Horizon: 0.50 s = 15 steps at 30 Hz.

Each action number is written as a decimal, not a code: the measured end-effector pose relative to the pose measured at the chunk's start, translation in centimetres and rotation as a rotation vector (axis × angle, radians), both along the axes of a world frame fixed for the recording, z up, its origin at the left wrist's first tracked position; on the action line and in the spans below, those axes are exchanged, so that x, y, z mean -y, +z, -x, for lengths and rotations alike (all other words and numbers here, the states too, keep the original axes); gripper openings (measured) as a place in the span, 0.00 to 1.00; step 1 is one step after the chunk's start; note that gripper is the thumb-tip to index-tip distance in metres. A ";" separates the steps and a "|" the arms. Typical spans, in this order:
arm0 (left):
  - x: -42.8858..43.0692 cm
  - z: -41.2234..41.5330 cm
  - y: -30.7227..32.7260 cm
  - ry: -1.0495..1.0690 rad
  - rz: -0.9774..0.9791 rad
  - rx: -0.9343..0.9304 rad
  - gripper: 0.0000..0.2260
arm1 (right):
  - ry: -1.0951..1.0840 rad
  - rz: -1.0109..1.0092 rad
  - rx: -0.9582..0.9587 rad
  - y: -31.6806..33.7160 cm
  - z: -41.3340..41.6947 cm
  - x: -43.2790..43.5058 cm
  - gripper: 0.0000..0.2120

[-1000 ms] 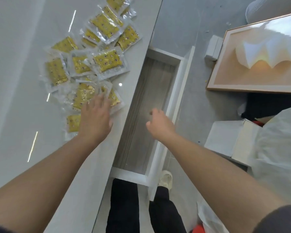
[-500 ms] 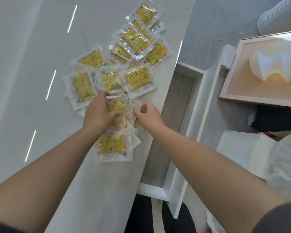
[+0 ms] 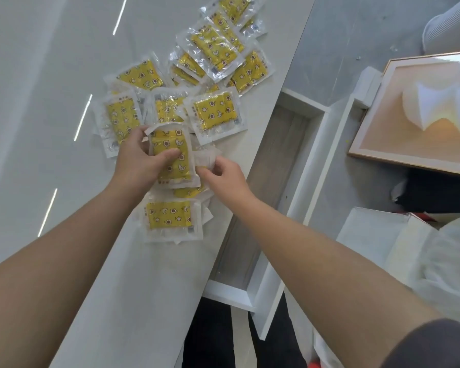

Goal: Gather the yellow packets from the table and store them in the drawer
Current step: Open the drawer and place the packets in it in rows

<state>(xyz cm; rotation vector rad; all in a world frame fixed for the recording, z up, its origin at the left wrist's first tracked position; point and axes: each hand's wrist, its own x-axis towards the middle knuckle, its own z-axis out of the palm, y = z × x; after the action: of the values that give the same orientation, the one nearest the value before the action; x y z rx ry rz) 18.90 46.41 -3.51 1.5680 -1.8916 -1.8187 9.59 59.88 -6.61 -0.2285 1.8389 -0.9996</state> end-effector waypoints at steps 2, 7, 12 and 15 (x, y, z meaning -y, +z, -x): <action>-0.2 0.2 0.0 0.057 -0.014 -0.019 0.19 | 0.003 0.032 0.065 0.1 0.5 -0.3 0.17; -0.9 1.4 -0.9 0.200 0.003 -0.043 0.17 | 0.140 0.078 0.322 0.2 2.1 -1.7 0.11; -0.9 1.2 -1.1 0.365 -0.045 -0.104 0.15 | -0.017 0.080 0.345 -0.2 2.1 -2.5 0.11; -1.1 -0.3 -0.5 0.468 -0.048 -0.096 0.11 | -0.071 0.080 0.373 0.5 1.8 -2.9 0.12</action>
<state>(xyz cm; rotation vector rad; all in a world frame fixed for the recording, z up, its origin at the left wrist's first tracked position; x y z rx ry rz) 19.18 47.51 -3.99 1.7197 -1.3048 -1.6988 7.76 62.82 -6.07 -0.0215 1.4782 -1.0854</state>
